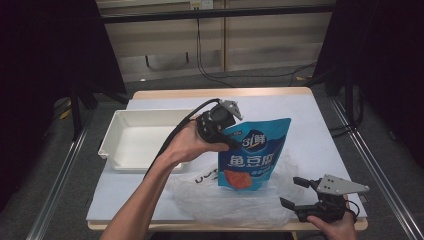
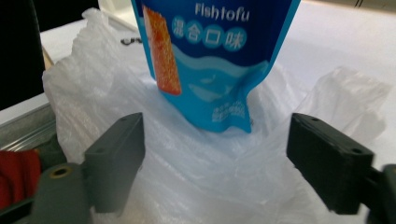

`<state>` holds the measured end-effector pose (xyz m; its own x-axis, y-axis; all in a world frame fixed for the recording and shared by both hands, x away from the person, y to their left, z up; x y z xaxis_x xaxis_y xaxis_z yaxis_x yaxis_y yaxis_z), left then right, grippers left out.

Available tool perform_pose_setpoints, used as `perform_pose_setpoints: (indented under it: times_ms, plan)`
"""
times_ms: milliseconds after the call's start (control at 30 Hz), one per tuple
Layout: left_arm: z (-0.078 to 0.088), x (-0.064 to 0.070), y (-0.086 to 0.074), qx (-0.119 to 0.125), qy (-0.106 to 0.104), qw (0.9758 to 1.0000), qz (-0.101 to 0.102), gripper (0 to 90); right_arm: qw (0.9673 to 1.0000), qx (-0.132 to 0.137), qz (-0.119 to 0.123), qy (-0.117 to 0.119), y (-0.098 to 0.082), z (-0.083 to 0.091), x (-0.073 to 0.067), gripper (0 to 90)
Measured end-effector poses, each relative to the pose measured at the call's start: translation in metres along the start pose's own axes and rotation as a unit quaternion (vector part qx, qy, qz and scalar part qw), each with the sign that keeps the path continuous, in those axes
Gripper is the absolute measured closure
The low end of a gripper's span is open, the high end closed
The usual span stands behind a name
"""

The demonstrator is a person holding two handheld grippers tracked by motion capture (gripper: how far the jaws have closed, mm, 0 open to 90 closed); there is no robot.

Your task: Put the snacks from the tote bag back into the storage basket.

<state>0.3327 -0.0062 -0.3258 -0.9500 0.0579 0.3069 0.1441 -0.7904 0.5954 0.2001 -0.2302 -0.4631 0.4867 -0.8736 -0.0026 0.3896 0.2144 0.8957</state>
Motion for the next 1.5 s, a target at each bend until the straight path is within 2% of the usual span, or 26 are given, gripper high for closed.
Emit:
perform_pose_setpoints:
  times_ms: [100,200,333,367,400,433,467,533,567,600,667,700,933,1133,1200,1367,1500]
  plan:
    - [-0.001,0.002,0.004,-0.003,0.001,1.0,-0.005,90.0,0.9996,0.027,-0.001,-0.007,0.004,0.004,0.001,11.8]
    - [-0.002,0.004,0.008,-0.003,-0.002,1.0,-0.005,90.0,0.9992,0.039,-0.009,-0.006,0.006,0.006,0.001,10.6]
    - [0.002,0.005,0.014,0.0,0.003,1.0,-0.006,90.0,0.9992,0.038,-0.007,-0.008,0.006,0.007,0.001,10.6]
    - [0.002,0.005,0.015,0.004,0.001,1.0,-0.005,90.0,0.9993,0.037,-0.007,-0.008,0.006,0.007,0.001,10.7]
    - [0.004,0.006,0.016,0.0,-0.009,0.9999,-0.01,90.0,0.9992,0.038,-0.007,-0.009,0.006,0.007,0.001,10.6]
    - [0.005,0.006,0.017,0.007,-0.002,0.9999,-0.01,90.0,0.9992,0.038,-0.008,-0.007,0.006,0.007,0.001,10.6]
    - [0.006,0.007,0.018,0.008,-0.009,0.9999,-0.011,90.0,0.9992,0.039,-0.008,-0.008,0.006,0.007,0.001,10.7]
    - [0.009,0.009,0.02,0.01,-0.008,0.9999,-0.011,90.0,0.9992,0.038,-0.006,-0.011,0.006,0.007,0.002,10.7]
    - [0.01,0.011,0.021,0.007,-0.012,0.9998,-0.017,90.0,0.9992,0.038,-0.005,-0.012,0.005,0.007,0.001,10.7]
    - [0.011,0.013,0.022,0.005,-0.006,0.9997,-0.024,90.0,0.9992,0.038,-0.005,-0.012,0.005,0.007,0.001,10.7]
    - [0.014,0.014,0.023,0.004,-0.003,0.9997,-0.023,90.0,0.9992,0.037,-0.004,-0.013,0.005,0.007,0.002,10.7]
    - [0.018,0.016,0.023,0.0,0.001,0.9996,-0.028,90.0,0.9992,0.038,-0.005,-0.012,0.005,0.007,0.001,10.7]
    - [0.032,0.016,0.021,0.02,0.0,0.9997,-0.016,90.0,0.9992,0.037,-0.005,-0.012,0.005,0.007,0.001,10.6]
    - [0.051,0.017,0.015,0.02,0.006,0.9995,-0.024,90.0,0.9992,0.039,-0.004,-0.012,0.005,0.007,0.001,10.7]
    - [0.057,0.017,0.014,0.028,0.01,0.9993,-0.024,90.0,0.9992,0.039,-0.004,-0.014,0.005,0.007,0.002,10.7]
    - [0.067,0.019,0.014,0.031,0.005,0.9992,-0.024,90.0,0.9991,0.041,-0.001,-0.007,0.006,0.007,0.0,9.9]
    - [0.078,0.018,0.012,0.052,0.001,0.9985,-0.018,90.0,0.9991,0.042,-0.004,-0.007,0.006,0.006,0.001,9.1]
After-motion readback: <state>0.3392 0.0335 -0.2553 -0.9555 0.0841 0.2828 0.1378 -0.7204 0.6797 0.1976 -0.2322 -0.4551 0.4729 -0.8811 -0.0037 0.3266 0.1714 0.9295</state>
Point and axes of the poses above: each handheld gripper's, and its own axes: z roughly backward along the jaws, y roughly out of its top, x roughly to its right, the point moved 5 cm from there along -z, roughly forward along the jaws, and after that the axes turned 15 degrees about -y, right-handed, at the moved point
